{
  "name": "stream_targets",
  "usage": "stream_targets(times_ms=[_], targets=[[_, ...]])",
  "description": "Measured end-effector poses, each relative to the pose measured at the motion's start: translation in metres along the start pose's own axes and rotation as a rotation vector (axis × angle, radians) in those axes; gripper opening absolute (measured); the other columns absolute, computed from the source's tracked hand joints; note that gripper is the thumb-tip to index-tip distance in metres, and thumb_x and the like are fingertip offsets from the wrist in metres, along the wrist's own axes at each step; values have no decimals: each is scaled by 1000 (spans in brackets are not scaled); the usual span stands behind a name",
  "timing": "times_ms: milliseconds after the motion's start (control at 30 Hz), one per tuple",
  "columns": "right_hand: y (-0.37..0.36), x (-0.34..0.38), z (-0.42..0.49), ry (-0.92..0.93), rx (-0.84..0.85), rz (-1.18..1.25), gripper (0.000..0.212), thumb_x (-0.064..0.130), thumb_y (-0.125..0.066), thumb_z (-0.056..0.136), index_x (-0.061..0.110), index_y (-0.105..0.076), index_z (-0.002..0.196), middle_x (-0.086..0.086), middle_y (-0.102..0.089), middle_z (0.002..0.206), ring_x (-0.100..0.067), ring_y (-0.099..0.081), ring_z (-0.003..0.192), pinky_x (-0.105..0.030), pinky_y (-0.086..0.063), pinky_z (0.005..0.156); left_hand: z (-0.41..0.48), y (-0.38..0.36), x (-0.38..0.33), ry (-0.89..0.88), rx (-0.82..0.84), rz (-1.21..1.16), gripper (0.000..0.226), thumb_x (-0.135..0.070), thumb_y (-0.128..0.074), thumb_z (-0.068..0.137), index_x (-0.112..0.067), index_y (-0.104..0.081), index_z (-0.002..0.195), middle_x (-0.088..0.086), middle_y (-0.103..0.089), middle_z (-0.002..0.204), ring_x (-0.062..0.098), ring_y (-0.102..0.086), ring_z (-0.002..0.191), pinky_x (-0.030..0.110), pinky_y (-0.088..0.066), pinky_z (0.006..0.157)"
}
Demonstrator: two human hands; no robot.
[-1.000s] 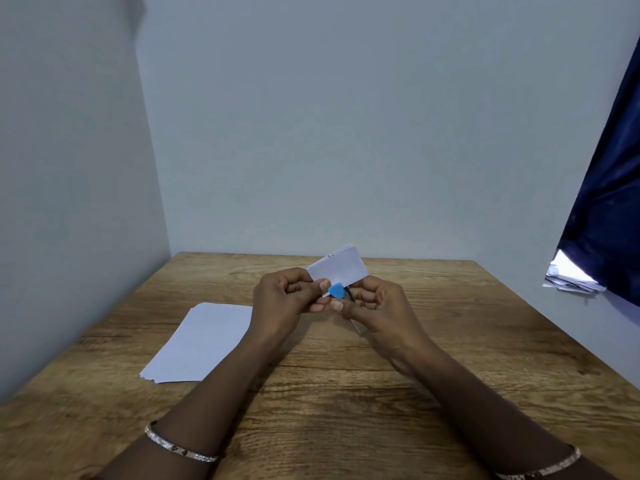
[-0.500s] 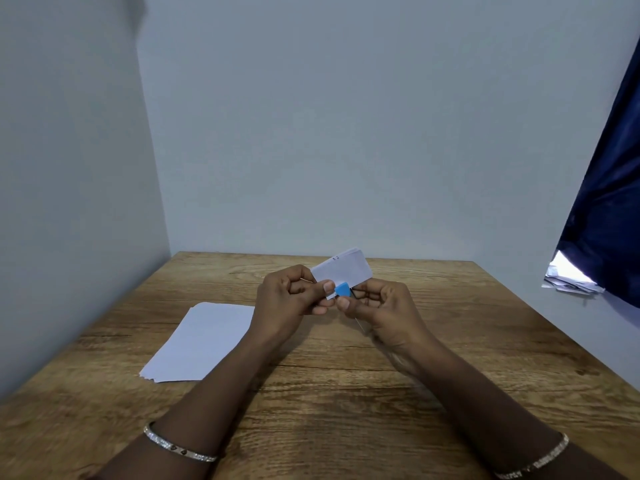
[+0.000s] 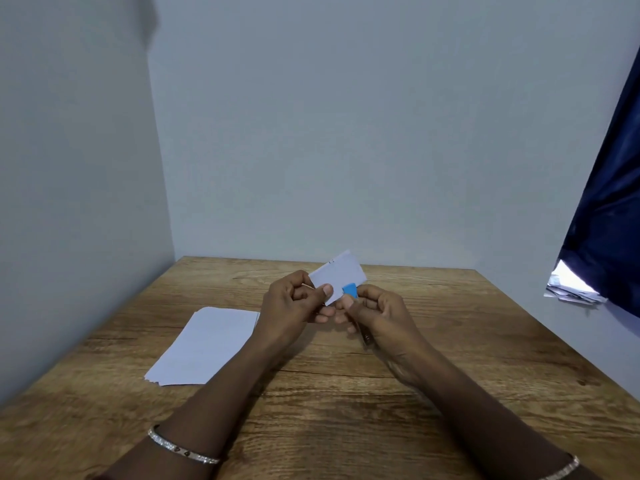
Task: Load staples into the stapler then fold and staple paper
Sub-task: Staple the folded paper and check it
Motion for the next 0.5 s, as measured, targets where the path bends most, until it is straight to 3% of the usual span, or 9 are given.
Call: stream_targets(times_ms=[100, 200, 367, 500], targets=[[7, 0, 1, -26, -59, 68, 29, 23, -75, 92, 6, -67, 113, -10, -74, 82, -13, -64, 56, -21, -44, 44, 2, 2, 1, 10, -17, -5, 18, -17, -72, 94, -8, -61, 81, 15, -73, 67, 27, -74, 67, 41, -62, 71], [15, 0, 2, -45, -99, 127, 37, 29, -82, 78, 9, -68, 106, -4, -66, 71, -12, -54, 50, -23, -35, 47, 2, 0, 3, 18, -2, -35, 16, -13, -69, 96, 0, -63, 100, 12, -73, 69, 23, -74, 68, 34, -62, 65], [30, -8, 2, -112, -210, 146, 26, 31, -86, 73, 20, -63, 71, 3, -52, 50, -9, -39, 36, -20, -23, 44, 0, -11, 4, 18, 92, -45, 9, -8, -68, 95, -1, -68, 101, -5, -70, 64, 18, -74, 68, 28, -61, 61], [32, -5, -1, -112, -220, 160, 24, 24, -83, 81, 17, -68, 63, 0, -56, 51, -9, -38, 35, -18, -23, 39, -2, -17, 8, 50, 131, -82, 11, -2, -71, 90, 1, -70, 101, 4, -72, 71, 18, -72, 66, 25, -59, 59]])
Point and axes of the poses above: each hand's wrist, its own z-axis towards the middle knuckle, its own y-axis out of the back of the hand, x = y × z, the point moved 10 cm from there along z, towards the middle knuckle
